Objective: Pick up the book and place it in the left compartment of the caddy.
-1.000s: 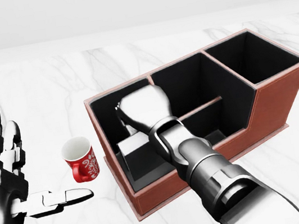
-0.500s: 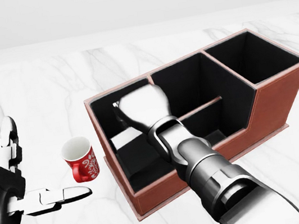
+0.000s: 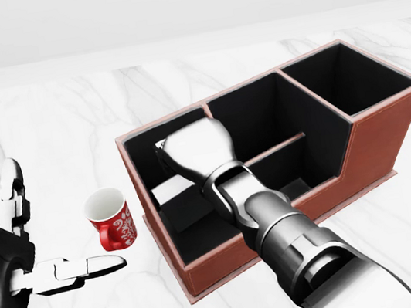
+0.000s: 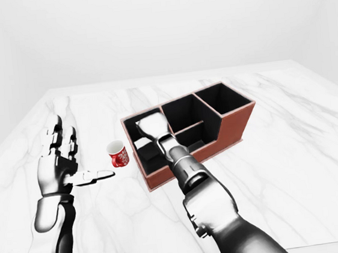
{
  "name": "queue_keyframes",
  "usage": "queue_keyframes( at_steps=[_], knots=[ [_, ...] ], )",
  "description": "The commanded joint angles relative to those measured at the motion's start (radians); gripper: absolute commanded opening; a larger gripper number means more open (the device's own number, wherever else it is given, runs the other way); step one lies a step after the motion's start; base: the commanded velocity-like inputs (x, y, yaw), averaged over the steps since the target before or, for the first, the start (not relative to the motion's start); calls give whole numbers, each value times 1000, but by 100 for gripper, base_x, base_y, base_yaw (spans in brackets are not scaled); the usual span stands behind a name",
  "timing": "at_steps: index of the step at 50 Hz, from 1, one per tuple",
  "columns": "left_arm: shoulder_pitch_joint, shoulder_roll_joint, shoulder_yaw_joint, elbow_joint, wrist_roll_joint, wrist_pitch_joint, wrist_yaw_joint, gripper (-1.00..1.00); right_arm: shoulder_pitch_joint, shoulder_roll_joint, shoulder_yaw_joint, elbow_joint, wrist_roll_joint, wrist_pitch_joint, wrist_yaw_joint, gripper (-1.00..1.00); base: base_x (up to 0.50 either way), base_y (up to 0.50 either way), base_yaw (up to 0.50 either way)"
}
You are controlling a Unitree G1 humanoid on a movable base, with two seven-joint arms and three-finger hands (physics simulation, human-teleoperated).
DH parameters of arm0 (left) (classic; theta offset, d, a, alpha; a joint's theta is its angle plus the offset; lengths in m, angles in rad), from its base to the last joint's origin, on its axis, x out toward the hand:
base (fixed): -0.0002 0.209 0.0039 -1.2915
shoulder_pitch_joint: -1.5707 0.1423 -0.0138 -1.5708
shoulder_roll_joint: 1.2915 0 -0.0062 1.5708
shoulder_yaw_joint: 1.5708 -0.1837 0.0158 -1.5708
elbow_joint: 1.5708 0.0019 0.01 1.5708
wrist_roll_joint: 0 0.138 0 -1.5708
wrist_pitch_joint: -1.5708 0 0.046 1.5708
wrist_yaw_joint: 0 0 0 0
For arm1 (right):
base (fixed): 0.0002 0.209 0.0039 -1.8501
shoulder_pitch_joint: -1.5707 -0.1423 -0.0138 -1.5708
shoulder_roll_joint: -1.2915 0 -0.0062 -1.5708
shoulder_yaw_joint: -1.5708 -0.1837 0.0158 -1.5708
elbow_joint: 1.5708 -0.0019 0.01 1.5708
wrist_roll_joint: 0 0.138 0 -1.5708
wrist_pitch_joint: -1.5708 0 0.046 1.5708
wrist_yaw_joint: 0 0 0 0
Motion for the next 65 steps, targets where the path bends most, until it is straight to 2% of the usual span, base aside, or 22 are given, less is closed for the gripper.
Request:
queue_keyframes(
  at_steps=[1,26,53,57,64,65],
  knots=[
    [1,-1,-2,-5,2,0,0,100,-9,-3,-24,-26,5,0,-26,-36,0,0,0],
    [5,-3,-4,-5,5,0,-1,100,2,2,-22,-32,10,0,-29,-9,0,0,0],
    [8,-4,-7,-4,6,0,-1,100,13,3,-22,-89,25,0,-12,-4,0,0,0],
    [12,-5,-7,-8,8,0,0,100,35,-4,-28,-206,49,0,38,-4,0,0,0],
    [11,-8,-13,-15,11,0,1,100,155,-12,-43,-641,87,0,265,0,0,0,0],
    [10,-7,-13,-20,11,0,1,100,179,-11,-47,-742,98,0,322,0,0,0,0]
  ],
)
